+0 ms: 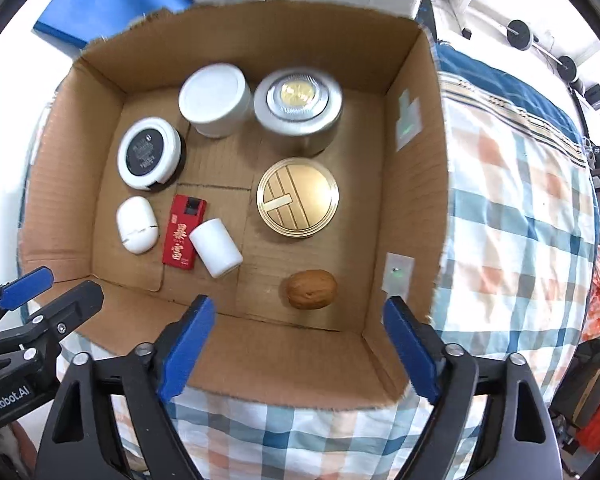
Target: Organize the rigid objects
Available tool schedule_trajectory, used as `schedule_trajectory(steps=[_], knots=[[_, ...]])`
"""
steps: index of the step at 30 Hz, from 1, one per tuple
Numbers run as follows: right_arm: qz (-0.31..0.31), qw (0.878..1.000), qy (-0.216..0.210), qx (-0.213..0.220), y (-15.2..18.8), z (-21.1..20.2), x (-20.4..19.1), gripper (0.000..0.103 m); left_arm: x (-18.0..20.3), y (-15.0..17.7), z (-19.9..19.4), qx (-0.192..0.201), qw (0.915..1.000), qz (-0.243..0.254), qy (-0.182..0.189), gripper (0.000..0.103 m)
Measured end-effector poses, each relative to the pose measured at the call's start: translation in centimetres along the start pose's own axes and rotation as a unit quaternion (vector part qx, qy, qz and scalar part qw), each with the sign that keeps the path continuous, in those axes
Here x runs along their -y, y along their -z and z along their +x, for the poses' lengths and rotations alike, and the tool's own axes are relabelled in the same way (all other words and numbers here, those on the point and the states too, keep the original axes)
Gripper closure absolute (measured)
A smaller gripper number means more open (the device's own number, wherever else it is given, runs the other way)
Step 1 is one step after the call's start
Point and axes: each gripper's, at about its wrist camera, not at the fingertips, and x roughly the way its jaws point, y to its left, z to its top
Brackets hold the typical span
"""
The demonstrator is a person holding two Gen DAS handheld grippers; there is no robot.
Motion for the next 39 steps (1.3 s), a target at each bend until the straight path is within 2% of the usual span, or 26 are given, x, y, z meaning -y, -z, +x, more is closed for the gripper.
schedule_trajectory(steps=[1, 3, 5, 10, 18, 22, 26, 30, 39], knots=[[0.002, 1.0, 0.0, 0.003, 0.1, -0.5, 0.3, 0.006, 0.2, 0.1, -0.6, 0.007, 1.0, 0.003, -0.004, 0.018], [0.006, 1.0, 0.001, 0.007, 0.3, -1.7, 0.8, 0.005, 0.5, 0.3, -1.6, 0.021, 0.9997, 0.007, -0.01, 0.0], [0.011, 1.0, 0.006, 0.009, 0.7, -2.3, 1.3, 0.0, 0.9, 0.5, -2.4, 0.038, 0.9991, 0.011, -0.015, 0.0], [0.017, 0.999, 0.01, 0.026, 2.0, -4.3, 1.7, 0.0, 1.3, 1.0, -4.3, 0.067, 0.9972, 0.02, -0.029, 0.0], [0.036, 0.997, -0.013, 0.06, 3.6, -8.0, 2.3, 0.0, 1.9, 2.1, -8.2, 0.1, 0.9942, 0.023, -0.03, 0.0], [0.04, 0.995, -0.028, 0.085, 5.0, -11.4, 2.8, 0.0, 2.5, 3.2, -11.3, 0.13, 0.9907, 0.024, -0.03, 0.0], [0.037, 0.992, -0.036, 0.116, 6.9, -15.5, 3.2, 0.0, 3.5, 4.7, -15.1, 0.163, 0.9848, 0.035, -0.049, 0.0], [0.034, 0.988, -0.04, 0.143, 9.2, -19.7, 3.5, 0.0, 4.3, 6.4, -18.5, 0.191, 0.9796, 0.044, -0.045, 0.0], [0.034, 0.979, -0.035, 0.196, 13.4, -27.1, 4.0, 0.0, 5.4, 10.0, -24.1, 0.225, 0.9731, 0.034, -0.038, 0.0]])
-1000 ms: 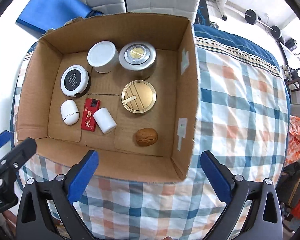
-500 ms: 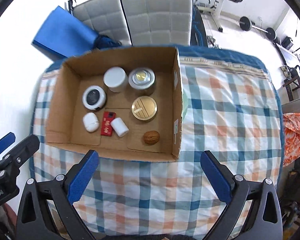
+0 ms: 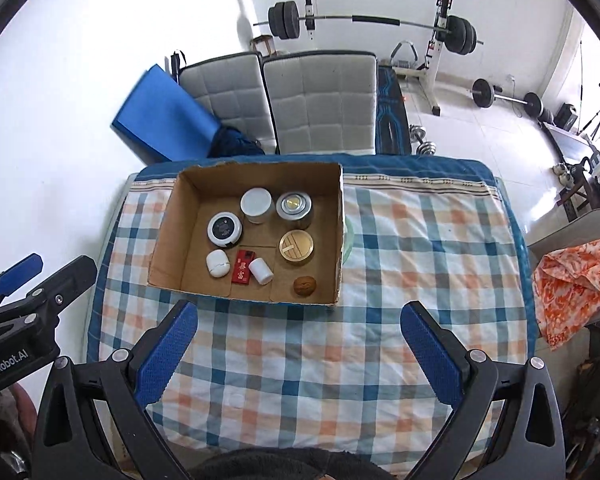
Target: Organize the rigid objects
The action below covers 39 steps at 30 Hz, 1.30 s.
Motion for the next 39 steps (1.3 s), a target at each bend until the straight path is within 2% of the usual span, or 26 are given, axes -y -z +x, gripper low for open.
schedule_trajectory(steps=[10, 20, 29, 39], knots=[[0.003, 0.999, 0.011, 0.03, 0.9, -4.1, 0.3, 0.0, 0.4, 1.0, -2.1, 0.005, 1.0, 0.004, 0.005, 0.0], [0.012, 0.999, 0.025, 0.044, 1.1, -5.1, 1.1, 0.0, 0.8, 1.3, -3.1, 0.015, 0.9998, 0.01, 0.003, 0.0], [0.017, 0.999, 0.029, 0.038, 1.6, -4.9, 1.6, 0.0, 0.8, 1.5, -4.3, 0.026, 0.9996, 0.006, -0.008, 0.0], [0.019, 0.998, 0.043, 0.045, 1.5, -4.9, 1.8, 0.0, 1.3, 1.4, -4.1, 0.027, 0.9996, 0.008, -0.008, 0.0]])
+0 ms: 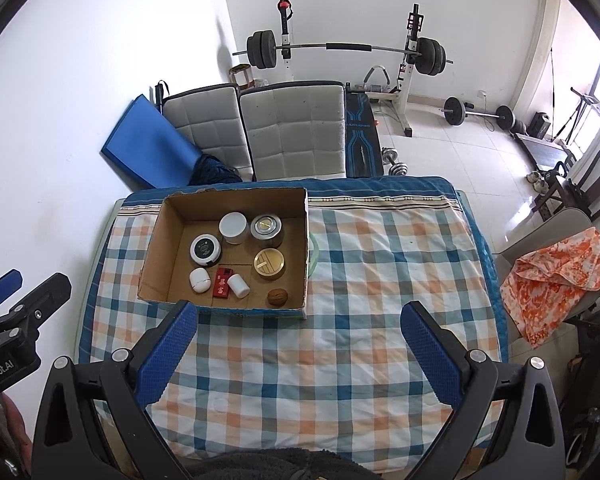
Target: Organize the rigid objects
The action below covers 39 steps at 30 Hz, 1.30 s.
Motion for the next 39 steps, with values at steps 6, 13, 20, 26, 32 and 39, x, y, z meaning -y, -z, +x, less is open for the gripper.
schedule_trajectory(steps=[6, 13, 20, 26, 32, 39], knots=[[-0.003, 1.0, 0.013, 0.009, -0.25, -0.15, -0.15, 0.0, 0.19, -0.05, 0.28, -0.002, 1.0, 0.004, -0.001, 0.0], [0.0, 1.0, 0.016, 0.011, -0.41, -0.14, -0.1, 0.0, 0.14, -0.35, 0.59, 0.002, 1.0, 0.007, -0.001, 0.0], [-0.001, 1.0, 0.019, 0.013, -0.4, 0.0, 0.0, 0.0, 0.1, -0.45, 0.66, 0.003, 1.0, 0.006, 0.0, 0.0], [-0.002, 1.0, 0.018, 0.012, -0.42, 0.04, 0.02, 0.0, 0.06, -0.53, 0.68, 0.003, 1.0, 0.007, -0.003, 0.0], [0.0, 1.0, 0.018, 0.017, -0.54, 0.01, 0.32, 0.0, 0.07, -0.49, 0.67, 0.003, 1.0, 0.007, -0.003, 0.0], [0.005, 0.999, 0.025, 0.024, -1.02, -0.24, 0.58, 0.0, 0.08, -0.67, 0.67, 0.004, 1.0, 0.007, -0.001, 0.0]])
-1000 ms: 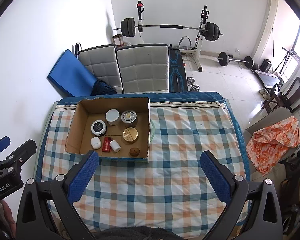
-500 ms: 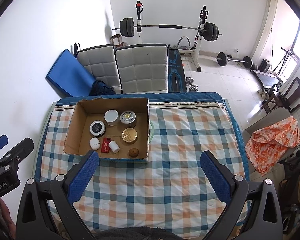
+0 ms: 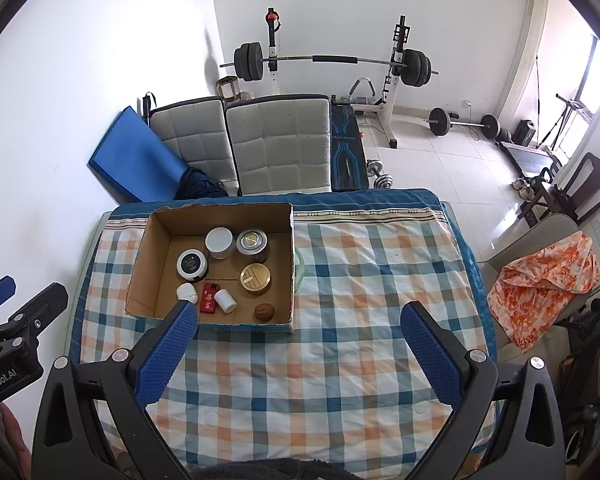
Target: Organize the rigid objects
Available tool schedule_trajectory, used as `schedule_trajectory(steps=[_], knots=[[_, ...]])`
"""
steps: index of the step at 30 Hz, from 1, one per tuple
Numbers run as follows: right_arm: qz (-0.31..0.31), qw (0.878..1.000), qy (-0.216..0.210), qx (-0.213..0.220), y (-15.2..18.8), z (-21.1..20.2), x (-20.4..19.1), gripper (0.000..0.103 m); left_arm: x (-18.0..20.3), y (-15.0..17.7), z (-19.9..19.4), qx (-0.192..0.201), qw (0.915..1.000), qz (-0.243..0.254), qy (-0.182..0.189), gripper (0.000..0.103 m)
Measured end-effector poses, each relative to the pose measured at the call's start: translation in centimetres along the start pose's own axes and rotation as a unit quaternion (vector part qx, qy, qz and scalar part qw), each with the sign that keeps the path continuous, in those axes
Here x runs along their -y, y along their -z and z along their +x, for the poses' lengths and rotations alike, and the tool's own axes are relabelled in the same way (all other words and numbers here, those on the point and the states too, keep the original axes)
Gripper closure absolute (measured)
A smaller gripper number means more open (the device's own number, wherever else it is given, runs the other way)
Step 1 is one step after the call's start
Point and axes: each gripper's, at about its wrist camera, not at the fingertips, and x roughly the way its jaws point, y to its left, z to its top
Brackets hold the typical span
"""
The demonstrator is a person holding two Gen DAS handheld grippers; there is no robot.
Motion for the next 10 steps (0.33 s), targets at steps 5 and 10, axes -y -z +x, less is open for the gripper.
schedule_trajectory(steps=[5, 10], knots=[[0.004, 1.0, 0.001, 0.004, -0.02, -0.31, 0.12, 0.0, -0.01, -0.16, -0.02, 0.002, 1.0, 0.001, 0.001, 0.0], [0.002, 1.0, 0.002, 0.003, 0.04, -0.32, 0.15, 0.0, -0.05, -0.67, 0.06, 0.005, 1.0, 0.007, 0.001, 0.0]])
